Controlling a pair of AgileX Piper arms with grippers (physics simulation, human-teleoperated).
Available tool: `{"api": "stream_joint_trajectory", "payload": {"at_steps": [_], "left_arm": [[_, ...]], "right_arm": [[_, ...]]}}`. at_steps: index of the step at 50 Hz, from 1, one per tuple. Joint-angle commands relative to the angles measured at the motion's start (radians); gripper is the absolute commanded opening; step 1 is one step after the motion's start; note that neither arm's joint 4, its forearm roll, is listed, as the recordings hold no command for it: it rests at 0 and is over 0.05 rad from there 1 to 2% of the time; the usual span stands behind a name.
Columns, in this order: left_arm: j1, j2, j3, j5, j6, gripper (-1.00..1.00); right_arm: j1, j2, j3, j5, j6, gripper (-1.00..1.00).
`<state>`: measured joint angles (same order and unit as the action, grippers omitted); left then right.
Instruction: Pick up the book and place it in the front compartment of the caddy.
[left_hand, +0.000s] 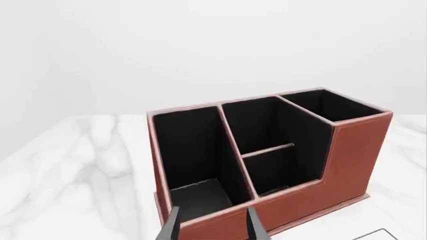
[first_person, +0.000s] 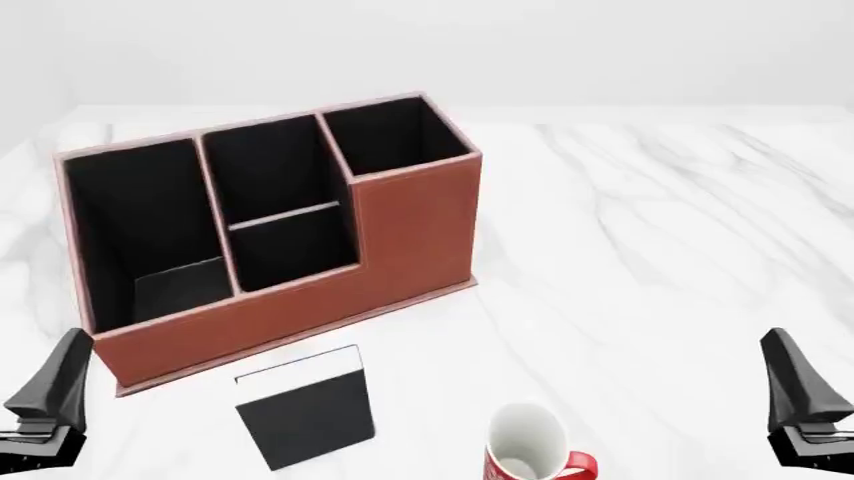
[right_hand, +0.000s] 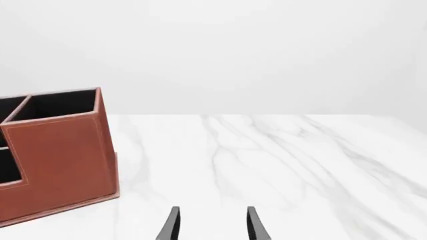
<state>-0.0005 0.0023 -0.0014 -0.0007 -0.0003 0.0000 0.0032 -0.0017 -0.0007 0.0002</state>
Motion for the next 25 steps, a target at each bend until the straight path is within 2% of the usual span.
{"api": "stream_joint_trajectory", "payload": {"at_steps": [1,14,18,19,22,24,25], "left_arm": [[-0.002,0.005,-0.003,-0.001,-0.001,1.00],[0.005,0.009,-0.003,-0.001,0.002,1.00],[0.009,0.061,-0.003,-0.039,0.012,1.00],[0.001,0.056,-0.004,-0.037,-0.008,1.00],[0.011,0.087,-0.002,-0.064,0.014,1.00],[0.010,0.083,0.000,-0.069,0.054,1.00],[0.013,0.095,-0.001,-0.077,0.046,1.00]], "right_arm": [[0.000,0.007,-0.002,-0.001,0.001,1.00],[0.000,0.007,-0.002,-0.001,0.001,1.00],[0.000,0.008,-0.002,-0.001,0.002,1.00],[-0.001,0.008,-0.002,-0.001,0.002,1.00],[0.000,-0.002,0.000,0.006,0.002,1.00],[0.000,-0.002,0.000,0.006,0.002,1.00],[0.000,-0.002,0.000,0.006,0.002,1.00]]}}
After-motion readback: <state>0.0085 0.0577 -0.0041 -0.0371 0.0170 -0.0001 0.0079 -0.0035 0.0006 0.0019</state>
